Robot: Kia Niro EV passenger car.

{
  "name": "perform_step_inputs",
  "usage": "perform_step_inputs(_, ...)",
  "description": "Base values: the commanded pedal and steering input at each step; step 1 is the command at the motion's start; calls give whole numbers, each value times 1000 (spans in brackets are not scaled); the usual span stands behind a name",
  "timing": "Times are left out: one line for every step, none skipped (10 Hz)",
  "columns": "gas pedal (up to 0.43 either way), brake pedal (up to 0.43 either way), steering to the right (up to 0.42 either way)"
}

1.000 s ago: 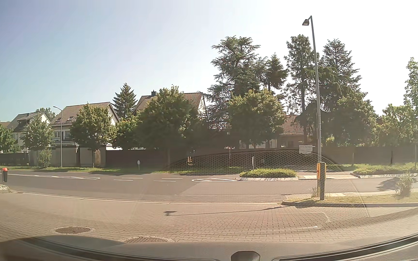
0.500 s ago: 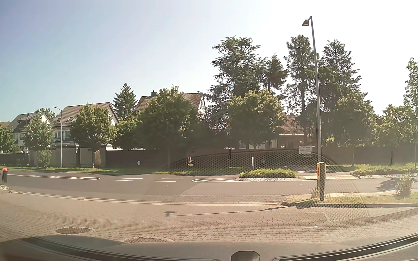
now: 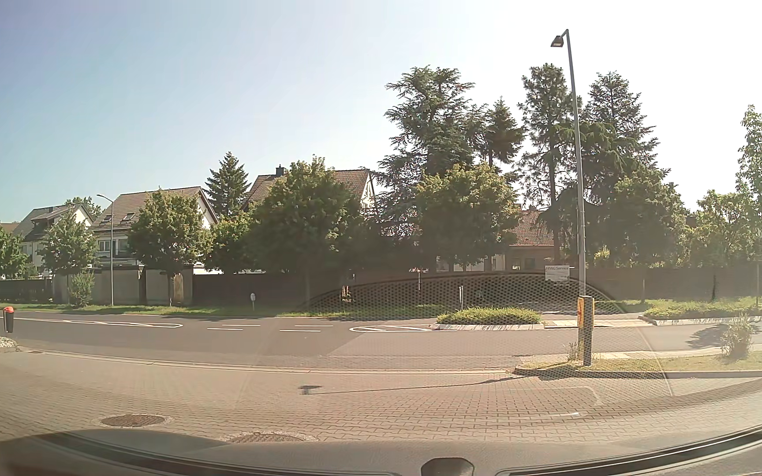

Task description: Follow the waypoints while adhering to traffic rules and regulations

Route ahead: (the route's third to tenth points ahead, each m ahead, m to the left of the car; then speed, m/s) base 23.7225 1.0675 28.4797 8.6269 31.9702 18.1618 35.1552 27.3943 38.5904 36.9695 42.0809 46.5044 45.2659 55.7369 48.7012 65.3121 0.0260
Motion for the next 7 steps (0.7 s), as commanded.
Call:
perform_step_inputs(0,250,-4)
perform_step_inputs(0,250,-4)
perform_step_inputs(0,250,-4)
perform_step_inputs(0,250,-4)
perform_step_inputs(0,250,-4)
perform_step_inputs(0,250,-4)
perform_step_inputs(0,250,-4)
